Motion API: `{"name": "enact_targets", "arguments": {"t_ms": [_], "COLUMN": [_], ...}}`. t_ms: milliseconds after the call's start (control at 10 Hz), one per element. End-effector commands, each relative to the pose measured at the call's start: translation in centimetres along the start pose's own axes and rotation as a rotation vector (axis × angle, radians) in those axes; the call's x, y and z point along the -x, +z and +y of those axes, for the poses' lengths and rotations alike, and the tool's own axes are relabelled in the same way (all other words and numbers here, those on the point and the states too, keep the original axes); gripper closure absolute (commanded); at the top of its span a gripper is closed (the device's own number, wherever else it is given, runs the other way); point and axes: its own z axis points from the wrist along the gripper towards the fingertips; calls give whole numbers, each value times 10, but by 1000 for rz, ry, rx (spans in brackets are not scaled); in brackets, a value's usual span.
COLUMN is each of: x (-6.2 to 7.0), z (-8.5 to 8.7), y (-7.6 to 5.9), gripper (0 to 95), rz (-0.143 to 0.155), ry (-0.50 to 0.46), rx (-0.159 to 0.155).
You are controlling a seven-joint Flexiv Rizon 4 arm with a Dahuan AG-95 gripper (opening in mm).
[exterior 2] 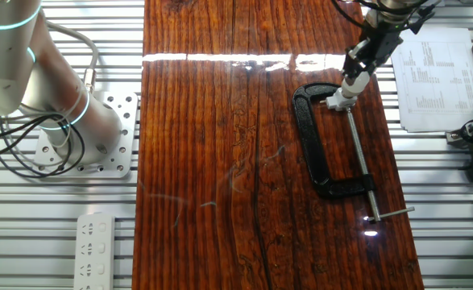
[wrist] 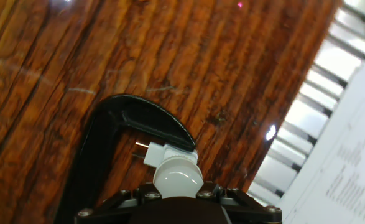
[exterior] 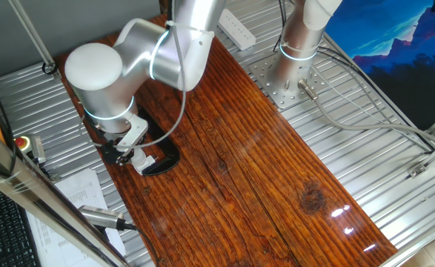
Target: Take out the light bulb by rotating it
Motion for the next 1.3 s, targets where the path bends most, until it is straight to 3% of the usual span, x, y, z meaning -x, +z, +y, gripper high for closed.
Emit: {"name": "enact_targets", "arguments": {"t_ms": [100, 400, 500, 900, 1000, 1200, 1300], "x": [0, 1, 1, 1, 1, 1, 1], "z": [-1, -1, -1, -1, -1, -1, -1], "y": [1, 1, 1, 1, 1, 0, -4], "gripper": [950, 950, 760, 760, 570, 570, 380], "rz": [-22, -45, -50, -59, -67, -71, -60], "ry": [-136, -264, -296, -375, -385, -402, -406], "rx": [-19, -31, -31, -38, -46, -52, -48]}}
